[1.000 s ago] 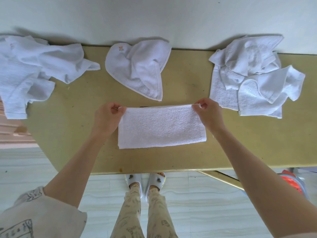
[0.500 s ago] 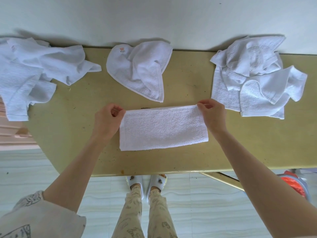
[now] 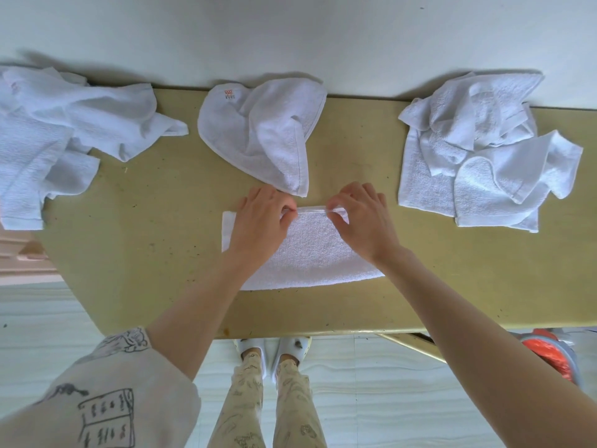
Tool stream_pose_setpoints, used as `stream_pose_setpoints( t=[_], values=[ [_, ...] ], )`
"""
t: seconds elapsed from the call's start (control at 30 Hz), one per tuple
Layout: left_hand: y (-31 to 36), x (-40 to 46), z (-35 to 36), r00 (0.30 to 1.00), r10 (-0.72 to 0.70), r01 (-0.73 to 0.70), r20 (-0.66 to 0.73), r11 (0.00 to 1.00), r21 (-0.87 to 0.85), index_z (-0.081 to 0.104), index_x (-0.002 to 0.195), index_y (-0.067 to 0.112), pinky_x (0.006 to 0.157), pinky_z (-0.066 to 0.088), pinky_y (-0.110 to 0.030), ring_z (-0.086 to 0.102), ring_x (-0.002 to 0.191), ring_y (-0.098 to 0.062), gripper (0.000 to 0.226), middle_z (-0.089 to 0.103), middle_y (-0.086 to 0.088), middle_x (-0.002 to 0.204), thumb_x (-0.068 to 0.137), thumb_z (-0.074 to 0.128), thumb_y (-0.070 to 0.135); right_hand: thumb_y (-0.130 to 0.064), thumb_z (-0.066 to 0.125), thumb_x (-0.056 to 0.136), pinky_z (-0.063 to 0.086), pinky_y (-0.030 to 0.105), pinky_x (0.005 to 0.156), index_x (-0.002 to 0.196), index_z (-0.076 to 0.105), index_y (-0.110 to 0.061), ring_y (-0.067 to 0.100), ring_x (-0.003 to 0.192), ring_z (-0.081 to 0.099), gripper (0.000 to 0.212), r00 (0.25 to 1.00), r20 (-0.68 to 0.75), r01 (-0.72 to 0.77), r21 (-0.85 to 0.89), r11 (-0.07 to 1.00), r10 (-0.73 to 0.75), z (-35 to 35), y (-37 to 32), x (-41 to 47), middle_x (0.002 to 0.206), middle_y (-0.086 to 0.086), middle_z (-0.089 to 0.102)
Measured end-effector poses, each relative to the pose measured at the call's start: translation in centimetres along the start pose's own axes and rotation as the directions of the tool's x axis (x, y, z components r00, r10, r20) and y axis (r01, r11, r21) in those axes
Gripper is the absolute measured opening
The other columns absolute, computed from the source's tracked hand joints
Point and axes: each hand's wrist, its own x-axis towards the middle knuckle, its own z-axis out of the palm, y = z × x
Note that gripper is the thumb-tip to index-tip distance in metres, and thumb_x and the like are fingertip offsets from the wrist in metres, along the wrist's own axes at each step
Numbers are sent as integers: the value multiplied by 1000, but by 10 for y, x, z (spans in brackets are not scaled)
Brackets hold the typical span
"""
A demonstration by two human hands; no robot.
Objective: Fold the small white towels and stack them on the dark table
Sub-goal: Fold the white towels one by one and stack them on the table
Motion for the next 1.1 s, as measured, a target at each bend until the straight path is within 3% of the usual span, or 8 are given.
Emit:
stream_pose_setpoints(
  t=[0.33,0.57,0.7,0.8,0.87,0.97,1.1],
  values=[
    [4,11,-5,989,-100,105,112,994,-41,65,90,18,94,26,-30,44,106,-19,10,55,2,96,87,60,25,-21,46,95,31,32,91,101,58,-16,18,104,47,15,979,198,-59,-1,998,58,-8,-2,16,105,-2,58],
    [5,11,-4,988,-121,125,96,991,-37,61,93,14,95,26,-32,44,104,-19,10,57,1,97,91,54,20,-21,42,96,31,33,91,101,57,-16,19,104,46,16,971,229,-68,-24,997,72,-7,-3,21,104,-2,58],
    [3,8,3,997,-62,60,43,997,48,58,95,13,86,24,-28,43,101,-21,9,55,-2,99,93,50,13,-21,44,95,31,34,89,100,59,-15,22,102,49,17,984,158,-76,-50,996,83,0,-2,18,103,0,58],
    [1,3,8,999,13,-9,-41,995,97,58,90,10,77,24,-29,45,92,-25,9,55,-5,92,91,50,6,-13,52,87,37,38,87,95,61,-12,26,94,55,12,992,-123,-45,-71,996,36,5,-10,3,98,4,61],
    [-1,1,12,993,61,-48,-96,990,130,57,84,9,72,27,-32,47,83,-27,10,55,-6,85,87,54,1,-12,51,83,39,43,94,99,60,-10,28,102,56,18,971,-238,-17,-77,997,-2,14,-17,-13,105,8,62],
    [-7,-1,19,985,90,-65,-145,984,168,55,79,11,66,30,-33,48,74,-26,18,54,-5,77,78,62,-6,-18,46,89,29,53,108,118,57,-8,31,126,46,33,989,-142,29,-110,994,-44,34,-23,-36,128,13,55],
    [-7,-2,19,978,111,-71,-175,973,219,58,84,14,69,35,-36,51,78,-26,24,56,-4,84,74,65,-7,-33,31,97,18,55,113,137,44,-13,32,136,35,46,1000,-11,1,-160,987,-3,48,-17,-44,145,16,40]
  ],
)
